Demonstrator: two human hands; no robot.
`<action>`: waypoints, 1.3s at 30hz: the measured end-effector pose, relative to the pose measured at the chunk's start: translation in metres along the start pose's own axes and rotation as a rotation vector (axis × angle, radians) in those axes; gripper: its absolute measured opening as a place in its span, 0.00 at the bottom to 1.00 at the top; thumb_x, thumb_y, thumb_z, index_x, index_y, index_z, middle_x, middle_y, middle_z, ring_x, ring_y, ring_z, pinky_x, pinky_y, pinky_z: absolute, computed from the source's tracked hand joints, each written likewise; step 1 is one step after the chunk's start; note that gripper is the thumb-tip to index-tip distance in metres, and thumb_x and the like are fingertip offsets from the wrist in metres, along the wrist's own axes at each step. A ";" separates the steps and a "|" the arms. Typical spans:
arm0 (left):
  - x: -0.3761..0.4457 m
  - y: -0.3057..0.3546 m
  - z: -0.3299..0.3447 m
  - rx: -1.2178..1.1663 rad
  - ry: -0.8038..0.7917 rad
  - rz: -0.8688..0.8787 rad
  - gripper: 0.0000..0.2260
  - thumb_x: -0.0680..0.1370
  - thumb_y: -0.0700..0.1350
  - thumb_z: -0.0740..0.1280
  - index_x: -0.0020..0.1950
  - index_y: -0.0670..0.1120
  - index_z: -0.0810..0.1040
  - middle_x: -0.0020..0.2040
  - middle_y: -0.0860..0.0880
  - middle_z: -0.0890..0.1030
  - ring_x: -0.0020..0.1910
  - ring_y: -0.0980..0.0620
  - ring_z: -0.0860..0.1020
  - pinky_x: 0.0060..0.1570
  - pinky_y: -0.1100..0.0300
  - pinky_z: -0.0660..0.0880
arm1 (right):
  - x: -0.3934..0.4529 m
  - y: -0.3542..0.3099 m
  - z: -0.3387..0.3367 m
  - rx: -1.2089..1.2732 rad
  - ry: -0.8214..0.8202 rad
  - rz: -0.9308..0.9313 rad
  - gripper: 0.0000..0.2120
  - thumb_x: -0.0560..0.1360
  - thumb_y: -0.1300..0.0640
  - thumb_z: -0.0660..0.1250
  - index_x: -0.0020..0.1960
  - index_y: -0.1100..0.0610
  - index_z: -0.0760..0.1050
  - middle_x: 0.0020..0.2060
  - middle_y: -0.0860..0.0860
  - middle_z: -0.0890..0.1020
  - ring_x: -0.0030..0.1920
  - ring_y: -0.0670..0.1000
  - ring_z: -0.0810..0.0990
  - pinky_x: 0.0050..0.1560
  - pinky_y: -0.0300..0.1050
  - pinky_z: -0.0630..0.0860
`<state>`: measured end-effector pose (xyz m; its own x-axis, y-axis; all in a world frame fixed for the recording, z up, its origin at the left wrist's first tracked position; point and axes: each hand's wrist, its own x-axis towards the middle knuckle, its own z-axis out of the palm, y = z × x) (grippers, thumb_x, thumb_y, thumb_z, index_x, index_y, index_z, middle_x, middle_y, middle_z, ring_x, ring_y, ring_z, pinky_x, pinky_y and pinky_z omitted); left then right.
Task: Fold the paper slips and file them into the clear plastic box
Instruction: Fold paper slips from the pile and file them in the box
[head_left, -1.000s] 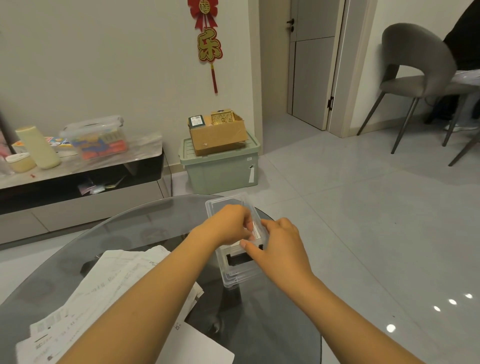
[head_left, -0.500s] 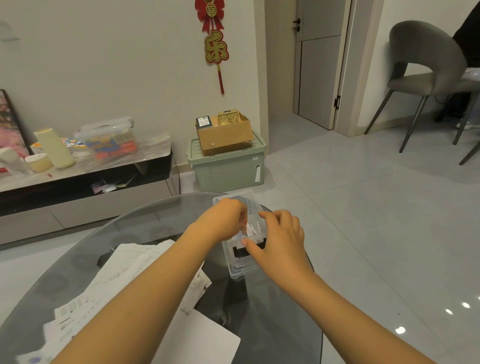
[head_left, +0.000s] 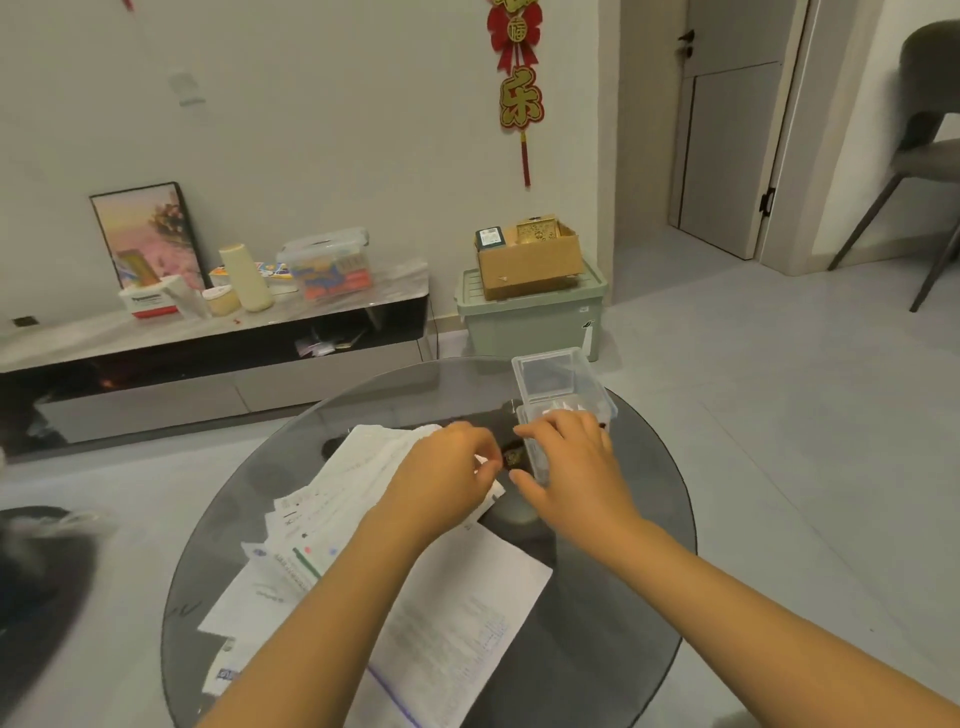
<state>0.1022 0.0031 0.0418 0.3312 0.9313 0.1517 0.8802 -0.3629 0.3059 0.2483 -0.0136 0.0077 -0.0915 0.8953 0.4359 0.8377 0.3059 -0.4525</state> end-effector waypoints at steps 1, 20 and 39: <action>-0.012 -0.005 0.002 -0.010 0.002 -0.026 0.07 0.79 0.47 0.62 0.52 0.50 0.79 0.53 0.52 0.79 0.49 0.54 0.78 0.50 0.63 0.73 | -0.005 -0.004 0.004 -0.001 -0.031 -0.023 0.20 0.74 0.51 0.67 0.64 0.53 0.72 0.58 0.49 0.72 0.63 0.52 0.65 0.64 0.44 0.59; -0.124 -0.057 0.039 0.042 -0.248 -0.018 0.16 0.78 0.54 0.61 0.66 0.55 0.72 0.66 0.58 0.70 0.63 0.57 0.68 0.67 0.57 0.62 | -0.057 -0.014 0.050 -0.228 -0.455 -0.247 0.19 0.77 0.43 0.58 0.64 0.50 0.71 0.58 0.46 0.73 0.59 0.49 0.67 0.60 0.42 0.59; -0.128 -0.074 0.044 -0.052 -0.404 0.038 0.31 0.74 0.61 0.65 0.74 0.60 0.58 0.75 0.62 0.54 0.74 0.58 0.51 0.74 0.53 0.51 | -0.055 -0.014 0.030 -0.154 -0.595 -0.332 0.17 0.75 0.40 0.62 0.62 0.42 0.75 0.62 0.41 0.75 0.63 0.46 0.66 0.64 0.43 0.62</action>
<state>0.0095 -0.0873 -0.0415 0.4790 0.8512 -0.2145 0.8499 -0.3886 0.3558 0.2251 -0.0569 -0.0334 -0.5985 0.8011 0.0116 0.7771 0.5840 -0.2347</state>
